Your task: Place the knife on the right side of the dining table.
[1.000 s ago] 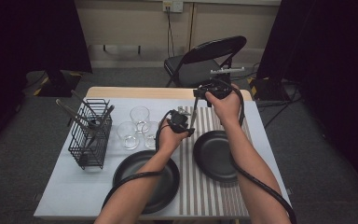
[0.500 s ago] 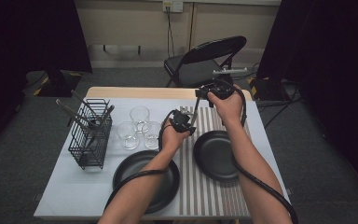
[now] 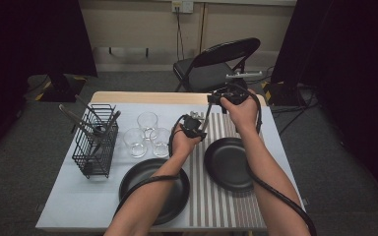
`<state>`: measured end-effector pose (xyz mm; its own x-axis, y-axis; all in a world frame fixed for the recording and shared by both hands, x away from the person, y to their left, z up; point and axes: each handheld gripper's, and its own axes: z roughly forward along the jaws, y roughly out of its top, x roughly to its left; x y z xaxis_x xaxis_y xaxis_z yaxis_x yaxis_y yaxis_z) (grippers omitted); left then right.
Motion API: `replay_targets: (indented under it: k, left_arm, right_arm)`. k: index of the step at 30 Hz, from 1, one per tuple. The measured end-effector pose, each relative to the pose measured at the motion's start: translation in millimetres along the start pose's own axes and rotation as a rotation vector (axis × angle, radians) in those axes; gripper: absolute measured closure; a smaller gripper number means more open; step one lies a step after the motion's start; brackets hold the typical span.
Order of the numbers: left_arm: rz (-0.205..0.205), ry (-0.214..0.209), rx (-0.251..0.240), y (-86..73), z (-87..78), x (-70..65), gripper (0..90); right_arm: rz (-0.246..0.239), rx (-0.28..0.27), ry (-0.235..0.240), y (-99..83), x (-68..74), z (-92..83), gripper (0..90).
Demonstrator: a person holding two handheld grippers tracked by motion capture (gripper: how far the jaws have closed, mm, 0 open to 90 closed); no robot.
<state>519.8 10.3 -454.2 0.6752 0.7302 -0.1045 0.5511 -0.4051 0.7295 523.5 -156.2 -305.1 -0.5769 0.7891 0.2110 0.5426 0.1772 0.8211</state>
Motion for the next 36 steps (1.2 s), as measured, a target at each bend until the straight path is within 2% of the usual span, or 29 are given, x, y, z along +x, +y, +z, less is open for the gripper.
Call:
replay_targets:
  k: [2, 4, 7, 12, 18, 20, 22, 27, 30, 31, 36]
  left_arm:
    - [0.005, 0.002, -0.014, -0.6, 2.7, 0.8, 73.6]
    - [-0.004, 0.004, -0.002, -0.8, 2.9, 0.7, 74.2]
    - [0.013, 0.012, -0.003, -0.1, 4.2, 1.4, 77.1]
    - [-0.007, 0.018, 0.007, 0.9, 4.0, 2.7, 83.5]
    - [0.004, 0.021, 0.015, 2.6, 3.6, 2.5, 84.2]
    - [-0.006, 0.012, 0.014, 2.6, 3.0, 1.8, 84.4]
    - [0.003, 0.012, 0.031, 3.0, 0.7, 1.3, 84.7]
    - [0.017, 0.01, 0.029, 1.5, -0.9, -0.9, 85.3]
    - [0.005, 0.008, 0.034, 1.1, -1.1, -1.2, 85.0]
    - [-0.007, 0.002, 0.017, 0.9, 0.3, -0.6, 84.3]
    - [-0.001, 0.0, 0.017, 2.0, 1.9, -1.1, 83.0]
  right_arm:
    - [0.004, 0.003, 0.0, -0.3, -0.6, -0.7, 73.7]
    - [0.004, 0.003, 0.0, -0.4, -1.4, -1.1, 73.7]
    - [0.009, 0.001, 0.0, -1.1, -2.8, -1.8, 73.7]
    - [0.017, 0.0, -0.002, -1.7, -4.8, -3.1, 73.7]
    - [0.023, -0.003, 0.002, -1.5, -4.7, -2.4, 73.7]
    - [0.022, 0.001, 0.003, -0.7, -3.6, -2.1, 73.7]
    - [0.018, -0.002, 0.006, 0.0, -3.2, -1.4, 73.7]
    - [0.02, 0.002, 0.016, 0.1, -2.8, -0.7, 73.7]
    - [0.032, 0.002, 0.022, -1.1, -2.8, -1.6, 73.7]
    - [0.035, 0.004, 0.02, -1.3, -2.8, -2.1, 73.7]
    - [0.029, 0.01, 0.014, -1.8, -2.4, -3.8, 73.7]
